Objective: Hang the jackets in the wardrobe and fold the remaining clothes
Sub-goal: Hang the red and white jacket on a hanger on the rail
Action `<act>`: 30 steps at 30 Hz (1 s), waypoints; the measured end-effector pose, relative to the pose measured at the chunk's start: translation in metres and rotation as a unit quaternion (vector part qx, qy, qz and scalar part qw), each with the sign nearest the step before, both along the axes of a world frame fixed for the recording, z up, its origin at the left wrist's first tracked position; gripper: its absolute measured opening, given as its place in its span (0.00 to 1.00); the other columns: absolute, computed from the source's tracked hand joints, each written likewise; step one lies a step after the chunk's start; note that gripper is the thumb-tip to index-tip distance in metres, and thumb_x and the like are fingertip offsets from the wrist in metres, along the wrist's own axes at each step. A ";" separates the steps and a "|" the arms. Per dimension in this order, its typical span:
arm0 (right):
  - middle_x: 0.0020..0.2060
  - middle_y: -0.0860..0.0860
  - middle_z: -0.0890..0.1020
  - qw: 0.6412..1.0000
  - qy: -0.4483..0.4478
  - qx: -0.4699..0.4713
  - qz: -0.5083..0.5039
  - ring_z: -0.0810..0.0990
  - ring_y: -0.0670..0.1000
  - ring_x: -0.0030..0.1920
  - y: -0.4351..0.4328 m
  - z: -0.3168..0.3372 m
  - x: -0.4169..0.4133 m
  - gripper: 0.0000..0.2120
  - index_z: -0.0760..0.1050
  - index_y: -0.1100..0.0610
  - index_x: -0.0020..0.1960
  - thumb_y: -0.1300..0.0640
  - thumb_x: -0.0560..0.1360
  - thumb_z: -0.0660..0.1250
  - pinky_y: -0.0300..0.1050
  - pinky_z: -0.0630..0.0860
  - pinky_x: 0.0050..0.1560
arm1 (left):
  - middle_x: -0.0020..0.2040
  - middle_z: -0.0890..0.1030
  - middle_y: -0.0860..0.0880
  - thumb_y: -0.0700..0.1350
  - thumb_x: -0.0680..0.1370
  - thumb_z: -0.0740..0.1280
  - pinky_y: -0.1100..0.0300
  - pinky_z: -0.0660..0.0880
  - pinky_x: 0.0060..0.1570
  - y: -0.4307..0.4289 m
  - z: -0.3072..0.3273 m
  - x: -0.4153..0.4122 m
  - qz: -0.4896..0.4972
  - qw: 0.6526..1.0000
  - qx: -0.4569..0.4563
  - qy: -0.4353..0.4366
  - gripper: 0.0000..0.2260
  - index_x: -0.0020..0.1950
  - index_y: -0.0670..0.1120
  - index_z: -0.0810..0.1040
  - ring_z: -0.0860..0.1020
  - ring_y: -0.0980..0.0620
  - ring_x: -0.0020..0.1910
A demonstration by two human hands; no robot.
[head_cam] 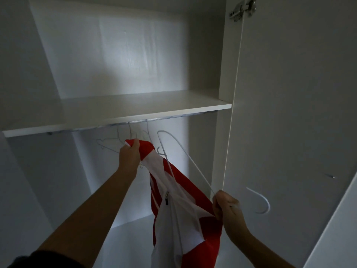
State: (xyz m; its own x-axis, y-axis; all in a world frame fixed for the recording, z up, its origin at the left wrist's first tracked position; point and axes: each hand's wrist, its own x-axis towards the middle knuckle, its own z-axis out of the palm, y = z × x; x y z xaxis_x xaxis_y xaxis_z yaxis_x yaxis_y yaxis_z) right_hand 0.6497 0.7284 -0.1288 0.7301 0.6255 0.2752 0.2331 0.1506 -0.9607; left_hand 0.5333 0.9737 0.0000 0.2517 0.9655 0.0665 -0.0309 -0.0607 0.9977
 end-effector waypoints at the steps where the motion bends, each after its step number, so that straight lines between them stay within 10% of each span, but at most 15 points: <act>1: 0.22 0.48 0.66 1.000 -0.007 0.012 -0.004 0.63 0.45 0.23 -0.002 0.000 -0.001 0.20 0.66 0.58 0.30 0.61 0.81 0.54 0.35 0.63 0.25 | 0.63 0.76 0.39 0.49 0.82 0.60 0.53 0.74 0.57 0.003 0.000 -0.004 -0.008 0.999 -0.032 -0.022 0.20 0.68 0.37 0.69 0.75 0.42 0.61; 14: 0.22 0.48 0.67 0.999 -0.029 -0.020 0.030 0.63 0.44 0.23 -0.018 -0.008 -0.005 0.20 0.67 0.59 0.30 0.62 0.82 0.55 0.35 0.62 0.25 | 0.62 0.76 0.37 0.46 0.82 0.59 0.48 0.74 0.60 0.000 -0.004 -0.020 -0.048 0.997 -0.009 -0.053 0.18 0.67 0.36 0.69 0.76 0.41 0.59; 23: 0.24 0.47 0.72 0.980 -0.089 -0.162 0.072 0.68 0.42 0.26 -0.022 -0.028 -0.014 0.19 0.70 0.55 0.33 0.60 0.82 0.57 0.34 0.66 0.28 | 0.43 0.78 0.42 0.42 0.82 0.58 0.56 0.74 0.48 -0.013 -0.011 -0.022 -0.086 0.993 0.083 -0.010 0.12 0.51 0.35 0.77 0.77 0.47 0.44; 26: 0.27 0.46 0.71 0.945 -0.126 -0.284 0.096 0.67 0.42 0.26 -0.012 -0.026 -0.017 0.19 0.68 0.54 0.33 0.59 0.82 0.55 0.33 0.66 0.31 | 0.33 0.76 0.47 0.41 0.82 0.58 0.64 0.71 0.38 -0.034 -0.007 -0.023 -0.166 0.947 0.263 0.077 0.14 0.38 0.42 0.75 0.74 0.57 0.33; 30: 0.25 0.46 0.72 0.935 -0.151 -0.318 0.036 0.69 0.42 0.25 0.007 0.016 -0.012 0.21 0.68 0.54 0.29 0.57 0.81 0.57 0.33 0.64 0.28 | 0.36 0.75 0.53 0.44 0.82 0.57 0.67 0.69 0.37 -0.053 -0.011 -0.018 -0.293 0.795 0.447 0.286 0.11 0.43 0.43 0.75 0.73 0.59 0.34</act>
